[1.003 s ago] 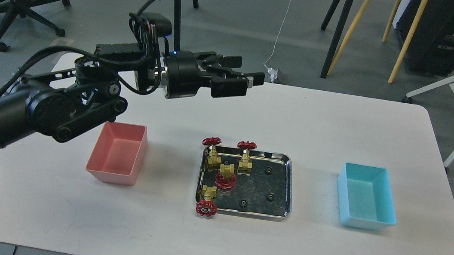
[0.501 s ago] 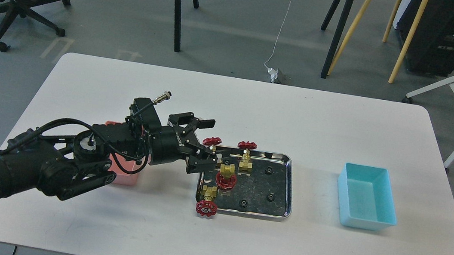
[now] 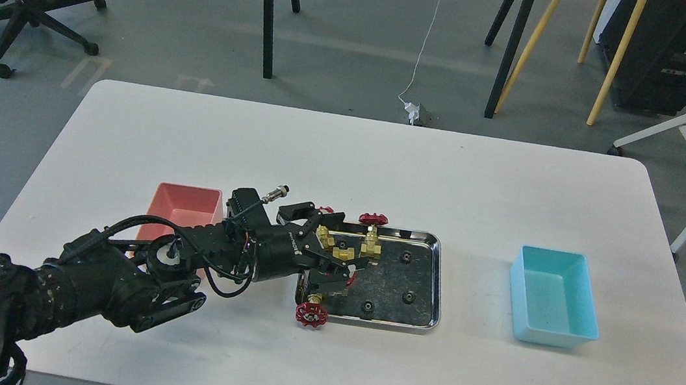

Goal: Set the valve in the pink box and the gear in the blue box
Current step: 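Grasp the red-handled brass valve nearest the pink box with the left gripper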

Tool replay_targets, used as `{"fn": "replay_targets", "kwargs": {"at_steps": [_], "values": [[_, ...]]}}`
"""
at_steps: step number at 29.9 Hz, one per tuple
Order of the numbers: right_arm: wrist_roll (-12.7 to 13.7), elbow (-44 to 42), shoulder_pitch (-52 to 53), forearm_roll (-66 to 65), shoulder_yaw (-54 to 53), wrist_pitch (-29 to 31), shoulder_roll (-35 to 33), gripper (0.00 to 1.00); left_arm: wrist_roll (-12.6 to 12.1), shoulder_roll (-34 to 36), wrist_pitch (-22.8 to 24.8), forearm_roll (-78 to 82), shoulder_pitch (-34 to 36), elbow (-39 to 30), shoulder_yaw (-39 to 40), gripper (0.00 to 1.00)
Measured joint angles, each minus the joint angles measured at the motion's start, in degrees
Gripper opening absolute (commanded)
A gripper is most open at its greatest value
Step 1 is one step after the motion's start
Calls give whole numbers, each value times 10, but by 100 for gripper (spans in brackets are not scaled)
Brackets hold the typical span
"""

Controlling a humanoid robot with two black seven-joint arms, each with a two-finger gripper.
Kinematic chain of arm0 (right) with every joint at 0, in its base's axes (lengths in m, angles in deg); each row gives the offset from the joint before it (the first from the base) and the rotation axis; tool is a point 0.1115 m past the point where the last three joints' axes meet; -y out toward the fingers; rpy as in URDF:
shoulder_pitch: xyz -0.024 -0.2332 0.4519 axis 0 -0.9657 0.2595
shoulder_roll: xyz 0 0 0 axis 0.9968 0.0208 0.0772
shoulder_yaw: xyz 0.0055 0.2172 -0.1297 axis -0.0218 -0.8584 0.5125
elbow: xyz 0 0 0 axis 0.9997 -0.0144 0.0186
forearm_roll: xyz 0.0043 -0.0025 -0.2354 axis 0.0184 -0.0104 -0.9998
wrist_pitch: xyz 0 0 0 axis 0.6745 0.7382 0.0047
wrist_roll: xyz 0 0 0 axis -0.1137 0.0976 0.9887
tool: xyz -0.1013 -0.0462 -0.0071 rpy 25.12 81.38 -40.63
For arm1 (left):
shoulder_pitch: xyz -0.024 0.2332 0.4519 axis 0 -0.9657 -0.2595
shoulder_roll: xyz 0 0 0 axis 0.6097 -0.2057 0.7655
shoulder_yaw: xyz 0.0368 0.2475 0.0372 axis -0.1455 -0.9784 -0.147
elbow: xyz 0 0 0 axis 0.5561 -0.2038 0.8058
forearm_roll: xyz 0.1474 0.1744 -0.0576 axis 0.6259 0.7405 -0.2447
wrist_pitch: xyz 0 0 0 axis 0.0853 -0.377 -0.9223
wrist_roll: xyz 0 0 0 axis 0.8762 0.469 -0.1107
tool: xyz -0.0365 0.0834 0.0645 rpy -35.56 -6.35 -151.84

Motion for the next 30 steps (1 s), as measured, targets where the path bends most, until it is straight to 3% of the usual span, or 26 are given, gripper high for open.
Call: {"fn": "replay_targets", "kwargs": {"at_steps": [10, 17, 30], "values": [[0, 0, 0, 0, 0, 0, 0, 99, 0, -47, 0, 0, -11, 86, -1, 77], [-1, -1, -1, 0, 0, 0, 3, 99, 0, -45, -2, 0, -14, 90, -1, 50], [-1, -6, -1, -1, 0, 0, 4, 99, 0, -43, -11, 3, -27, 82, -2, 24]]}}
